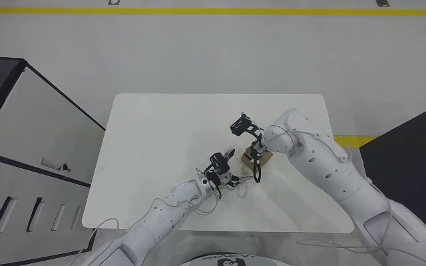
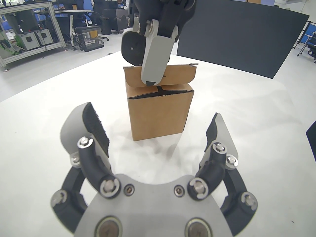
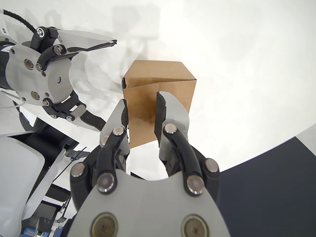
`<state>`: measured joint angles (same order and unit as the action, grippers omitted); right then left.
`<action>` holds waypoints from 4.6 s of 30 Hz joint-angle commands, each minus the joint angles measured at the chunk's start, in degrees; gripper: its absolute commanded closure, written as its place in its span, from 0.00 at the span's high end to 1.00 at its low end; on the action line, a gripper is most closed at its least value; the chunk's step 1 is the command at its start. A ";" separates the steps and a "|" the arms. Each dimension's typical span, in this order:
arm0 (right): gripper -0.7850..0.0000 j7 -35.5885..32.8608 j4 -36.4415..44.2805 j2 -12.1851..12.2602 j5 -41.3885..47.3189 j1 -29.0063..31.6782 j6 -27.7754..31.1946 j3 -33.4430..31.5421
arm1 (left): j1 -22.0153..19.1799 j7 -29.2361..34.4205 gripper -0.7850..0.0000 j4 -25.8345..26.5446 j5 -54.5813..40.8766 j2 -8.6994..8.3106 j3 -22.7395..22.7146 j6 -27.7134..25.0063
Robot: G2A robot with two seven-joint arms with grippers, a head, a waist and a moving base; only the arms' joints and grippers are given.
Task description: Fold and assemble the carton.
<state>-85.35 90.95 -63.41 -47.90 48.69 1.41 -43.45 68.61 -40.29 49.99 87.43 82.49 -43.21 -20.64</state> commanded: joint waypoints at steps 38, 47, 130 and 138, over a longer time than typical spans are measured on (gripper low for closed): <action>0.16 0.11 0.19 -0.52 -1.87 1.07 0.59 -0.78 | 0.33 0.37 1.00 0.34 -0.10 -0.10 0.13 0.44; 0.13 0.13 0.48 -0.58 -2.09 1.34 0.87 -1.20 | 0.33 0.34 1.00 0.27 -0.22 -0.07 0.19 0.61; 0.42 -2.65 2.85 -0.25 -5.50 3.69 3.64 -1.89 | 0.59 -0.33 1.00 0.29 -0.39 -0.28 0.09 0.80; 0.65 -2.65 3.87 0.24 -5.04 3.67 2.85 -2.17 | 0.65 -0.21 1.00 0.35 -0.45 -0.33 0.03 0.70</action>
<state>-88.00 94.70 -63.24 -52.93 52.32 4.34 -45.56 69.25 -40.50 50.32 86.97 82.16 -43.17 -19.94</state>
